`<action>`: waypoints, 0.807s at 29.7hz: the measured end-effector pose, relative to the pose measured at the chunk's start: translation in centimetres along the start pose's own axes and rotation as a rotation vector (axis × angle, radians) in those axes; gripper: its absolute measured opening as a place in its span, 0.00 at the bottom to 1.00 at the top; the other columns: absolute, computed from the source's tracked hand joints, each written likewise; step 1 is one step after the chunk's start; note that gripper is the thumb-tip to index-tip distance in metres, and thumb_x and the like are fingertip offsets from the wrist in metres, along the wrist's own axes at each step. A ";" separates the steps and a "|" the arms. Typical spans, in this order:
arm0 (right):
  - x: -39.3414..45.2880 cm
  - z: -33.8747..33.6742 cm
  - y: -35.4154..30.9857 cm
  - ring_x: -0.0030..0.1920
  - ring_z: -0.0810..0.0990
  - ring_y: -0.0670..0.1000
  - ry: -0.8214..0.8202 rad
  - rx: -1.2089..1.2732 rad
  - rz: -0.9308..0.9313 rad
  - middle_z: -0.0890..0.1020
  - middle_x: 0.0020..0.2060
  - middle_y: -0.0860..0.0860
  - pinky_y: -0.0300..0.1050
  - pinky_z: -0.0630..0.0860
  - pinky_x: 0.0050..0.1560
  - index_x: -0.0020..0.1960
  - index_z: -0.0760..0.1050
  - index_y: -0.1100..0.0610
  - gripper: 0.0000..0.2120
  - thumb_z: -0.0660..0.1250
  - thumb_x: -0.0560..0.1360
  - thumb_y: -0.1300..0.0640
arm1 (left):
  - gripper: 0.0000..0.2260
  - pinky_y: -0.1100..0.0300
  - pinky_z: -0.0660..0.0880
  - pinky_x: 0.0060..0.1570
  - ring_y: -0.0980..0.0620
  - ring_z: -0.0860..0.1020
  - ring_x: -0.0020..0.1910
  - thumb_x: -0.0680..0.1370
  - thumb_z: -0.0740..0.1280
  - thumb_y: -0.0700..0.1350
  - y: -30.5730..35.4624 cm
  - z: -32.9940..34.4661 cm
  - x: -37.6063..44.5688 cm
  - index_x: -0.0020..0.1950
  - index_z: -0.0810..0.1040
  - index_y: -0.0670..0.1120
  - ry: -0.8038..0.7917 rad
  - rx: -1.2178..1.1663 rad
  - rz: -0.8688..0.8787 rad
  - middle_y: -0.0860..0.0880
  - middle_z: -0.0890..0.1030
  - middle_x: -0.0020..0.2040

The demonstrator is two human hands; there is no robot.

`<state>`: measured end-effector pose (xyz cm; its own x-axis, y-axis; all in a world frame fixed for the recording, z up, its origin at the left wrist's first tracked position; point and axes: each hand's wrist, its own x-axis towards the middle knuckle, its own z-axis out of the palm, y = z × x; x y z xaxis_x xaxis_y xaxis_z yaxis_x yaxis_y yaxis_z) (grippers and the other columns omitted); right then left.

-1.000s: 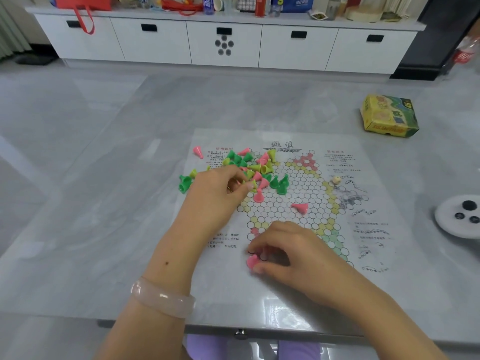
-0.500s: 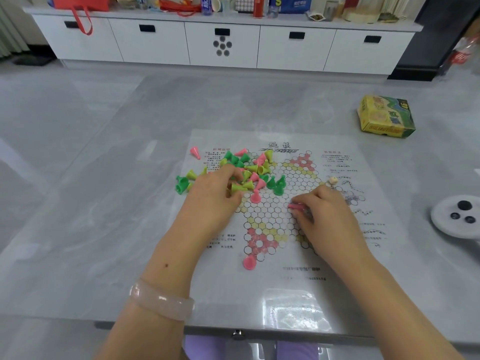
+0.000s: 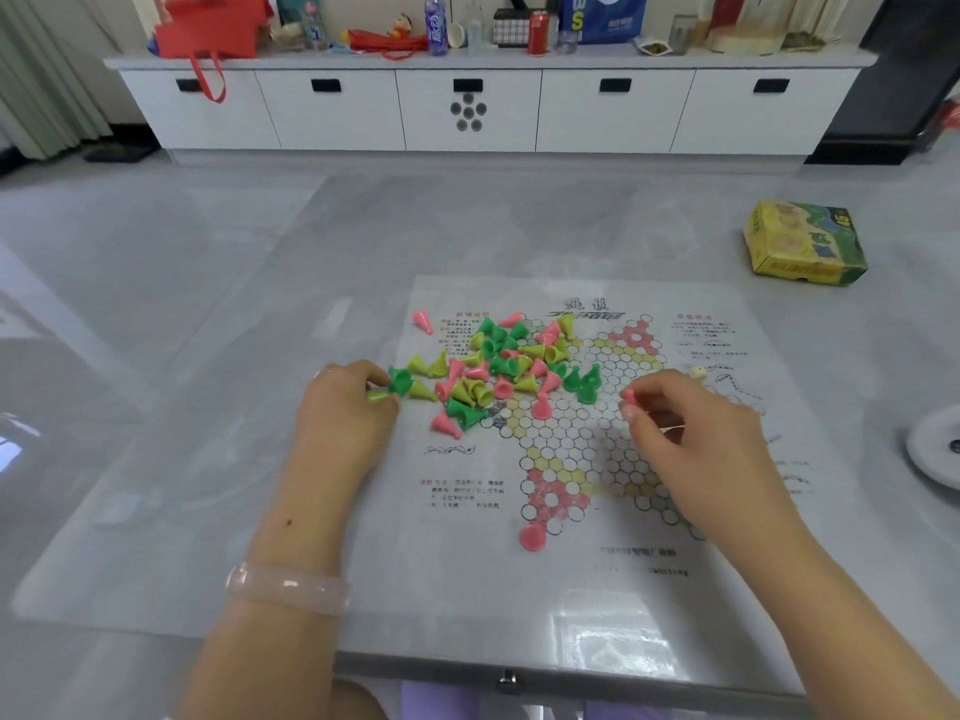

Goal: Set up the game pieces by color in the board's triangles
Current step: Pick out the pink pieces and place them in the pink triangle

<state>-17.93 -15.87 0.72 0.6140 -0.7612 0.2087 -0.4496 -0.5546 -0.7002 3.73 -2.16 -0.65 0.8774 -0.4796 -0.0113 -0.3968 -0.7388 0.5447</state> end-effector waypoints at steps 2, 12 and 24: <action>-0.1 0.1 -0.4 0.41 0.76 0.37 -0.018 0.001 -0.020 0.77 0.39 0.38 0.28 0.69 0.41 0.49 0.74 0.49 0.05 0.64 0.75 0.58 | 0.12 0.59 0.66 0.49 0.43 0.73 0.57 0.74 0.66 0.42 0.7 0.3 -0.2 0.58 0.78 0.45 0.037 0.015 0.068 0.41 0.75 0.58; -0.5 -1.0 -0.1 0.39 0.76 0.35 0.032 0.015 -0.052 0.76 0.38 0.34 0.24 0.70 0.37 0.47 0.73 0.47 0.05 0.65 0.75 0.57 | 0.20 0.48 0.67 0.62 0.48 0.70 0.64 0.76 0.57 0.35 4.0 2.7 -0.3 0.63 0.75 0.51 -0.119 0.114 0.413 0.50 0.72 0.65; -0.7 -1.6 0.6 0.42 0.75 0.31 0.031 0.068 -0.064 0.77 0.37 0.36 0.20 0.68 0.41 0.45 0.74 0.48 0.06 0.65 0.74 0.59 | 0.17 0.60 0.67 0.45 0.44 0.75 0.54 0.74 0.57 0.32 5.3 3.0 -0.1 0.58 0.78 0.42 -0.046 0.120 0.260 0.42 0.79 0.55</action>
<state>-19.63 -16.20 1.24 0.6193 -0.7356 0.2745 -0.3647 -0.5791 -0.7291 0.73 -7.45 -0.30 0.7297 -0.6796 0.0762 -0.6386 -0.6373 0.4313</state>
